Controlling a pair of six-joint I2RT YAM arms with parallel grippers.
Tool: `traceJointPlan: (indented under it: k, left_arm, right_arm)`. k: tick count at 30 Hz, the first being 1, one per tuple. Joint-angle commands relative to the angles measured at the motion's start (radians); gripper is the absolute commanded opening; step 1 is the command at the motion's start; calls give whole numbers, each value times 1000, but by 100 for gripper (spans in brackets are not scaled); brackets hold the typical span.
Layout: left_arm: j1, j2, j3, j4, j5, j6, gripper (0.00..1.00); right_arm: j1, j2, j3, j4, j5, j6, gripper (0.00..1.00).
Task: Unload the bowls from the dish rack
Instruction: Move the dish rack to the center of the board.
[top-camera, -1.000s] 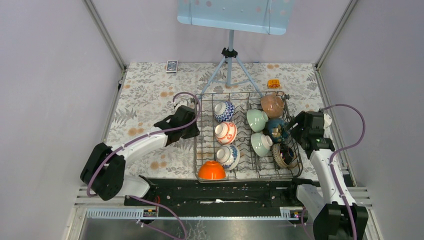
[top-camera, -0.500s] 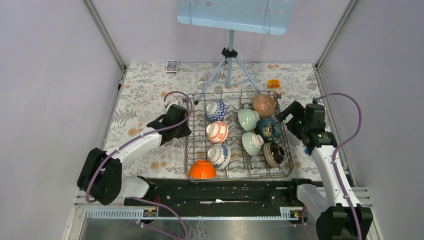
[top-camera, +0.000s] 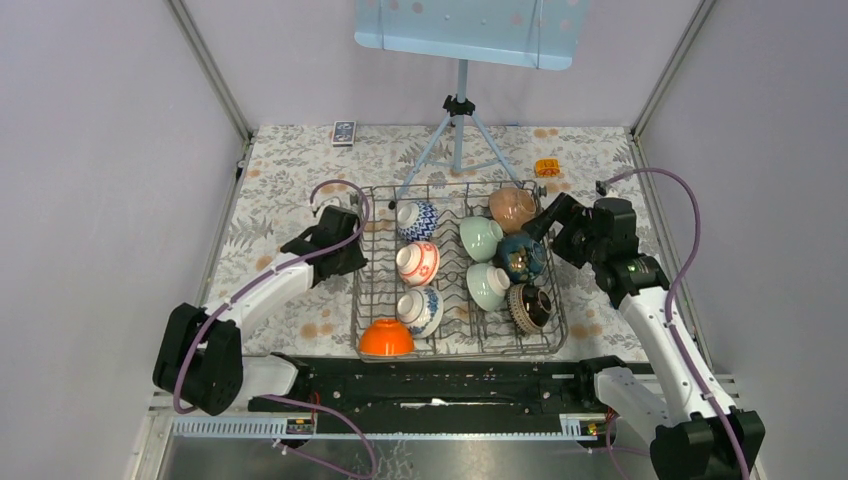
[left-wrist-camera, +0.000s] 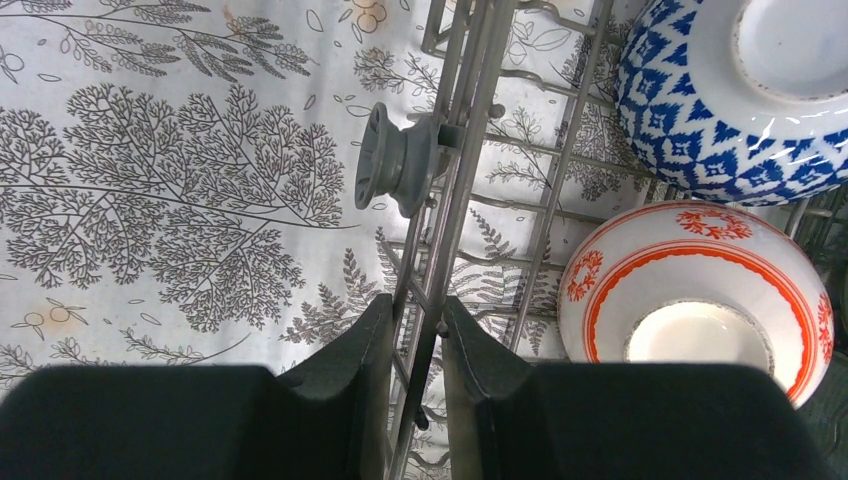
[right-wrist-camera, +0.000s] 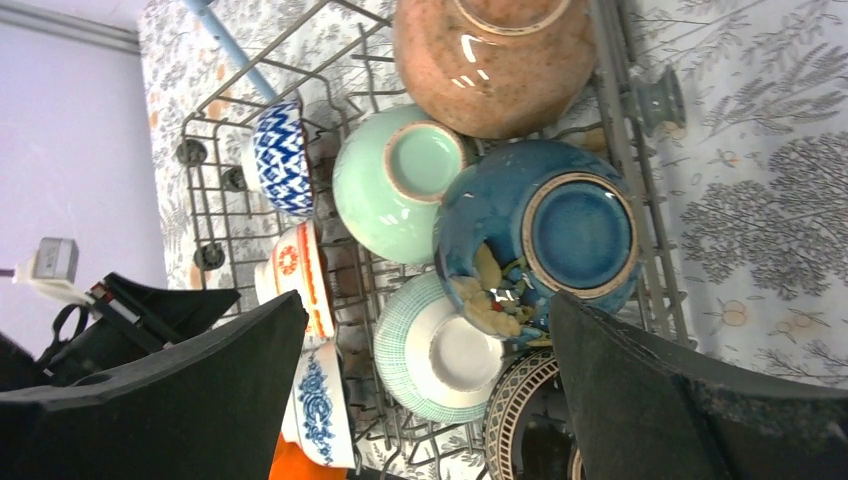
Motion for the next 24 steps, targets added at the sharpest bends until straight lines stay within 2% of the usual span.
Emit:
traceJointPlan:
  k: [1, 9, 13, 17, 20, 24]
  left_arm:
    - [81, -29, 37, -68, -193, 13, 25]
    - [122, -40, 52, -78, -193, 41, 28]
    - [124, -62, 74, -93, -191, 52, 36]
    - [124, -83, 95, -112, -174, 66, 50]
    - [124, -122, 119, -132, -109, 99, 58]
    - [123, -235, 144, -159, -36, 115, 80]
  right_arm:
    - [38, -23, 14, 59, -40, 24, 99]
    - [123, 3, 33, 82, -2, 6, 99]
    - [153, 31, 68, 75, 7, -12, 99]
    - [169, 46, 92, 80, 15, -24, 100]
    - [169, 28, 108, 54, 103, -30, 100]
    - [168, -57, 87, 111, 181, -32, 100]
